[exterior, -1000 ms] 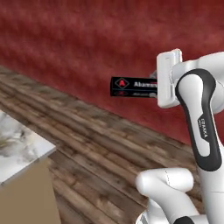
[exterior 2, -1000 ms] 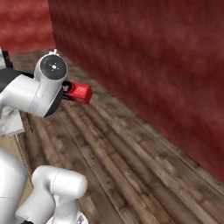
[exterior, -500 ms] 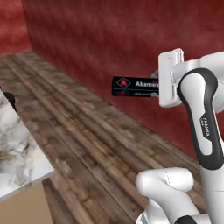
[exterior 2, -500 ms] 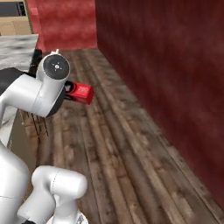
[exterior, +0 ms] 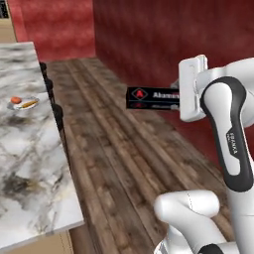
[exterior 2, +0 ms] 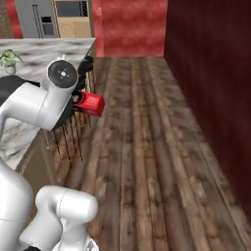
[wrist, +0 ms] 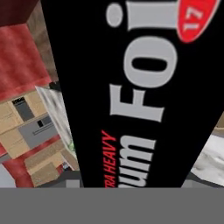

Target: Retrieve the tupperware and aluminum foil from the cabinet and place them on the dining counter near the plate with carrot and squash to prepare for storing leftovers.

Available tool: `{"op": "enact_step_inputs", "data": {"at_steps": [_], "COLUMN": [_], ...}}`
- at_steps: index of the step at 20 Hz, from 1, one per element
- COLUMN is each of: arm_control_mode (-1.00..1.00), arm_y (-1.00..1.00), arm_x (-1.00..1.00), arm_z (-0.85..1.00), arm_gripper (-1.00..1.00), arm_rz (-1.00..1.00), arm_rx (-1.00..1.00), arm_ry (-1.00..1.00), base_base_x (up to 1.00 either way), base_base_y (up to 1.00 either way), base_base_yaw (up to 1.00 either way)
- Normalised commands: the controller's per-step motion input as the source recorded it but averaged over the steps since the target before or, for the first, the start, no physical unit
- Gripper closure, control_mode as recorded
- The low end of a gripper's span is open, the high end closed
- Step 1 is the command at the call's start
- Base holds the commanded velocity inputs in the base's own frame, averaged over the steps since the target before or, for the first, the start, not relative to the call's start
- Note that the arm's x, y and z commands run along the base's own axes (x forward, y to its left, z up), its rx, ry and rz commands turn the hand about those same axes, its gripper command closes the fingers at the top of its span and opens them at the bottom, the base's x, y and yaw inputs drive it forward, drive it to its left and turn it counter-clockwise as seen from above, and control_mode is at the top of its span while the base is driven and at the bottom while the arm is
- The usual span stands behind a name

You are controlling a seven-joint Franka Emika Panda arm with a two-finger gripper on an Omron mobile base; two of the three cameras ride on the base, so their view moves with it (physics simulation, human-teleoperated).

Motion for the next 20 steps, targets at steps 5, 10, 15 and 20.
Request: {"op": "enact_step_inputs", "data": {"at_steps": [5,10,15,20], "arm_control_mode": [1.0,1.0,1.0,1.0], "arm_y": [0.0,0.0,0.0,0.0], "arm_x": [0.0,0.0,0.0,0.0], "arm_z": [0.0,0.0,0.0,0.0], "arm_gripper": [1.0,1.0,1.0,1.0], "arm_rz": [0.0,0.0,0.0,0.0], "arm_rx": [0.0,0.0,0.0,0.0], "arm_ry": [0.0,0.0,0.0,0.0], "base_base_x": [0.7,0.69,0.7,0.74], "base_base_y": [-0.17,-0.19,-0.19,-0.16], "base_base_yaw": [0.4,0.39,0.39,0.39]}}
